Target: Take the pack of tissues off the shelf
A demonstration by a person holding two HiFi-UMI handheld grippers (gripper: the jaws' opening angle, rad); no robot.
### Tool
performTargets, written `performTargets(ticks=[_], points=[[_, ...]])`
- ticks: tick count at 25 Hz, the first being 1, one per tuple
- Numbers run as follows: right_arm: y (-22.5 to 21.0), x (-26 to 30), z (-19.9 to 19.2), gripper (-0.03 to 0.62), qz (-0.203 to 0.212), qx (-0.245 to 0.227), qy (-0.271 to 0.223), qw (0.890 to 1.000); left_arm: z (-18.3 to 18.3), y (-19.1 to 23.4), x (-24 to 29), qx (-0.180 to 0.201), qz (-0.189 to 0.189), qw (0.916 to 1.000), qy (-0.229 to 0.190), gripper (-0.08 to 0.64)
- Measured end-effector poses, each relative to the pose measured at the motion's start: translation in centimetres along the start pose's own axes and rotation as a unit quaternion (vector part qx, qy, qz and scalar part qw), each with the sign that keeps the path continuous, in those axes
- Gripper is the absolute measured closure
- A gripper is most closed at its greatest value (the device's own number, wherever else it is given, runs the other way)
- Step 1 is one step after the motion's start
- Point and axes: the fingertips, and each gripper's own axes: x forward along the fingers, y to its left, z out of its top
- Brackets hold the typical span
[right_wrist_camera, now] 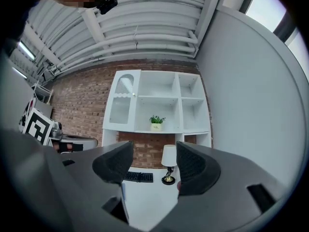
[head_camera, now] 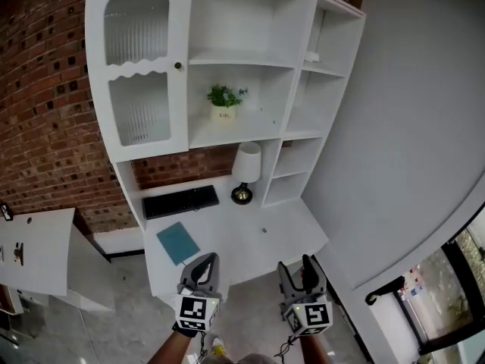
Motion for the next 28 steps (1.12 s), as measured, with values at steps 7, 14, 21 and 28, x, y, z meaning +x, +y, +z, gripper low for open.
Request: performTargets(ticks=[7,14,21,28], points=[[-1.3,5.7,0.2,0.334,-0.030,0.003,-0.003,1.000,-0.7,3.1,6.1,-0.008,-0.027,0.9996,0.010,0.543],[-5.6,11.0,0.9,0.334,-0.049,-0.003,-0.019,0.999,-0.7,3.9,13.0,0.000,-0.035,0.9992,0.021,0.543],[-12.7,19.2,5.3,0.334,-0.035,-0.034,-0.037,0.998,3.7,4.3,23.0,0.009,-0.049,0.9986,0.020,0.543],[-19.9,27.4,14.1,0.333,0.017,-0.046,-0.067,0.997,11.0,4.2,33.2,0.014,-0.067,0.9976,-0.006,0.543]])
